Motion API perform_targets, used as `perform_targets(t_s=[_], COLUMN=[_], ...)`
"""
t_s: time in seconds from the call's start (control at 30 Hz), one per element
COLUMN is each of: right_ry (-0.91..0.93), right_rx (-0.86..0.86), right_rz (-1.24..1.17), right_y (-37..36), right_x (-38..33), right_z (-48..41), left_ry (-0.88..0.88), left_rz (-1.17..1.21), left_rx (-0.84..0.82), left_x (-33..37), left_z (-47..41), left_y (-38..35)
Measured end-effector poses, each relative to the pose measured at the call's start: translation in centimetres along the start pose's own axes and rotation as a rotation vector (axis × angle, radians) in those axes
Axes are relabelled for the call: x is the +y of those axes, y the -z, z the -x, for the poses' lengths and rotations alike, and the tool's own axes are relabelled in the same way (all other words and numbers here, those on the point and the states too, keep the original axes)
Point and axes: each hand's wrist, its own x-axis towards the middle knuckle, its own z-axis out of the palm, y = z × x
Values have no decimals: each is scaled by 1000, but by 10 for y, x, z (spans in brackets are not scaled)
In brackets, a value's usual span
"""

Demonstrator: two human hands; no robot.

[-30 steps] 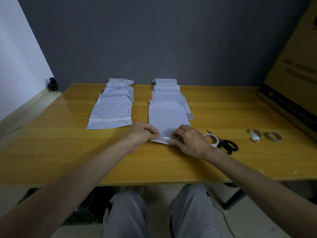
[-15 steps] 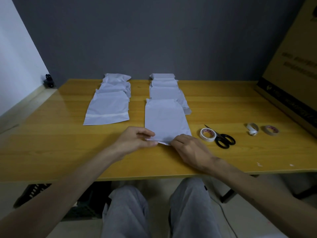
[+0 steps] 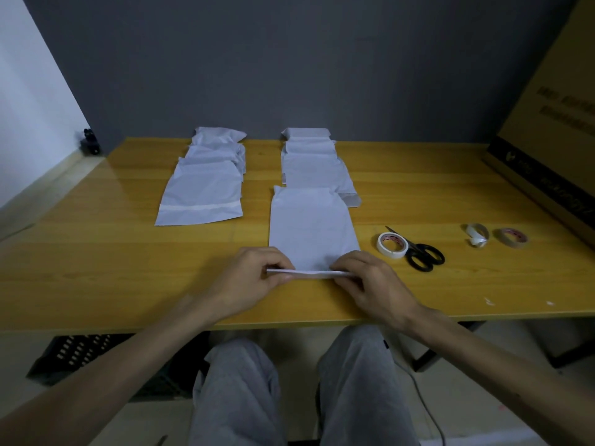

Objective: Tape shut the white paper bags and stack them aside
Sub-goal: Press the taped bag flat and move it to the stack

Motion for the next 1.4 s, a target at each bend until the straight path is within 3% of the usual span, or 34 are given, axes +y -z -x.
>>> perform_targets(t_s=[0.4, 0.7, 0.9, 1.1, 1.4], right_ry=[-190, -178, -123, -97, -203], right_rx=[-96, -69, -20, -231, -406], right_rz=[-21, 73, 70, 211, 272], right_y=[15, 6, 4, -15, -24], right_x=[8, 15, 1, 2, 10], right_z=[-4, -2, -20, -31, -27], left_ry=[164, 24, 35, 107, 232], left_rz=[50, -192, -219, -543, -646], left_rx=[4, -118, -121, -374, -502], left_x=[0, -8, 7, 8, 3], left_z=[-6, -4, -21, -30, -27], left_y=[-5, -9, -23, -44, -47])
